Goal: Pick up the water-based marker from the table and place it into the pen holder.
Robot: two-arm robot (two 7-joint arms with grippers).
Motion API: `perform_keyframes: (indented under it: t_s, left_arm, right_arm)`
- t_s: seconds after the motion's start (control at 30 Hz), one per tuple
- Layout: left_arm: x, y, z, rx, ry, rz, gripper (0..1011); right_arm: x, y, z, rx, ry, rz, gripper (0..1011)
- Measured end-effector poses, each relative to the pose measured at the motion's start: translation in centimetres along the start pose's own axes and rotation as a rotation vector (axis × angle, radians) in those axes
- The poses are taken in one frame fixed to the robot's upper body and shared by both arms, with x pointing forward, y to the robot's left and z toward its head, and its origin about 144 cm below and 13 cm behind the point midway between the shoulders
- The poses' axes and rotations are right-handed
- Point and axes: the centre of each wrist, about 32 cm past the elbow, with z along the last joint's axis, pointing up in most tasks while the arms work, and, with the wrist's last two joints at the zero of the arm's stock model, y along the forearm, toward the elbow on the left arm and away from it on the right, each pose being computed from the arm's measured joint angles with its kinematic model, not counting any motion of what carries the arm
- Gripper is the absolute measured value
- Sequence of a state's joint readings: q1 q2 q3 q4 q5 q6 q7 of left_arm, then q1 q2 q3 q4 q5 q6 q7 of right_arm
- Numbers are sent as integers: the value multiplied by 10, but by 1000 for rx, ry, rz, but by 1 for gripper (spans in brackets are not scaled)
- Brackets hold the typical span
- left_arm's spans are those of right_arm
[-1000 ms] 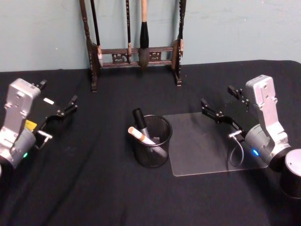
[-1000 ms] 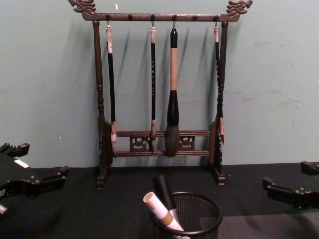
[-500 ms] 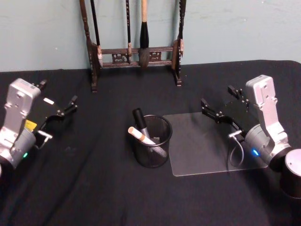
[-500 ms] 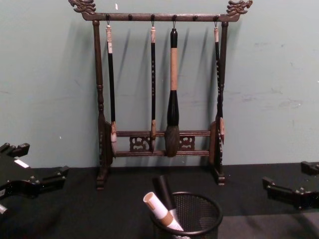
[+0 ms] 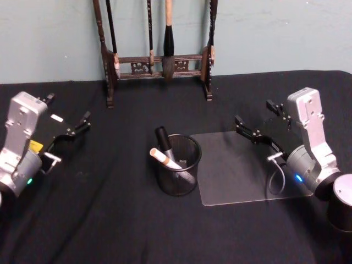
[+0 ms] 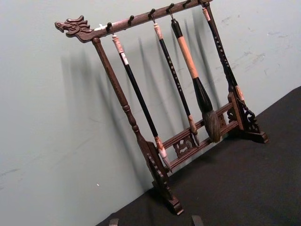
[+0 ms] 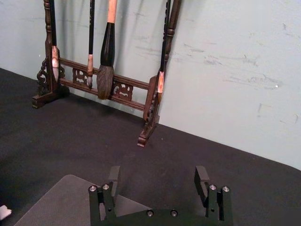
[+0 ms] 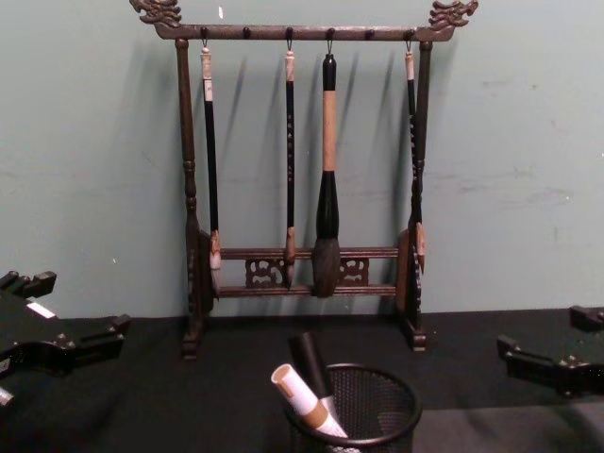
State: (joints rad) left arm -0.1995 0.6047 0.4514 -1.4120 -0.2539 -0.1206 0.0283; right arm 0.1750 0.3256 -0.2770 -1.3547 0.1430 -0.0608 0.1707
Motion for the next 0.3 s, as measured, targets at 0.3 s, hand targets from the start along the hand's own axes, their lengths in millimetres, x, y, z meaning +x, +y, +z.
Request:
perform_keyframes:
  t_s: [0.3]
  left_arm:
    - [0, 0, 0, 0, 0, 0, 1001]
  right_arm:
    - [0, 0, 0, 0, 0, 0, 1002]
